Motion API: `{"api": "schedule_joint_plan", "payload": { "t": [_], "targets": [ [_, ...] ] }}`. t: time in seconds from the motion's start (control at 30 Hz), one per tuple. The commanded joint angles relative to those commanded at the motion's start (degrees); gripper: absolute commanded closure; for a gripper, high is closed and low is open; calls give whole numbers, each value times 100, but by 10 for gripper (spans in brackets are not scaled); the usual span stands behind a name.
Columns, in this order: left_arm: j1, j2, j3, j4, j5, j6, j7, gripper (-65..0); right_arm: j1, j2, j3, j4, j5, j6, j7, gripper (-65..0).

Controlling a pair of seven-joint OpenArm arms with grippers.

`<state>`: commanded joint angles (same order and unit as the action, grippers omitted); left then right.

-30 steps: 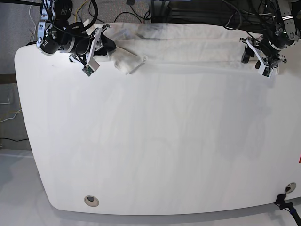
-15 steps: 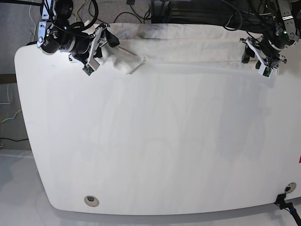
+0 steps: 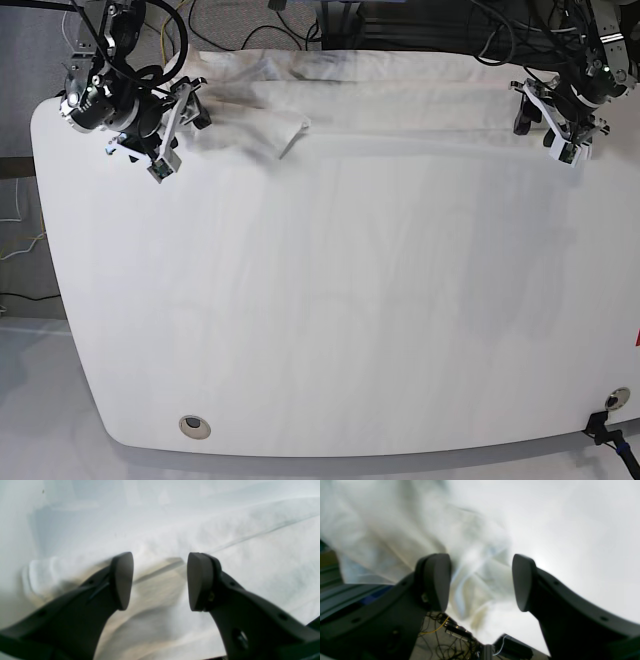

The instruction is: Fold the T-shirt properly

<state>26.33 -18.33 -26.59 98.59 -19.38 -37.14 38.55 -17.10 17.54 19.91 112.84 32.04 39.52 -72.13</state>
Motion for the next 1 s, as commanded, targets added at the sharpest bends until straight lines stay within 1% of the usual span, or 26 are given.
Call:
{"api": "schedule_joint_plan", "payload": {
  "t": [0.07, 0.13, 0.17, 0.2, 0.23, 0.3, 0.6, 0.7, 0.83, 1.0],
  "targets": [
    [0, 0, 0, 0, 0, 0, 0, -321, 35, 0, 229, 0, 18, 9, -123, -375],
    [0, 0, 0, 0, 0, 0, 0, -321, 44, 0, 422, 0, 273, 18, -202, -375],
    [0, 0, 0, 0, 0, 0, 0, -321, 44, 26, 440, 0, 431, 18, -246, -376],
    [0, 0, 9, 0, 0, 0, 0, -321, 35, 141, 448, 0, 633, 18, -299, -376],
    [0, 0, 9, 0, 0, 0, 0, -321, 0, 185, 440, 0, 791, 0, -308, -375],
    [0, 0, 9, 0, 0, 0, 0, -321, -35, 193, 431, 0, 1099, 0, -316, -375],
    [0, 0, 0, 0, 0, 0, 0, -321, -492, 193, 457, 0, 1846, -9, -308, -373],
    [0, 0, -9, 0, 0, 0, 0, -321, -607, 193, 457, 0, 1829, -9, -264, -372],
    [0, 0, -9, 9, 0, 0, 0, -321, -659, 229, 457, -9, 1741, -18, -62, -373],
    [18, 0, -9, 9, 0, -18, 0, -321, -440, 229, 457, -26, 1011, -18, -26, -376]
  ]
}}
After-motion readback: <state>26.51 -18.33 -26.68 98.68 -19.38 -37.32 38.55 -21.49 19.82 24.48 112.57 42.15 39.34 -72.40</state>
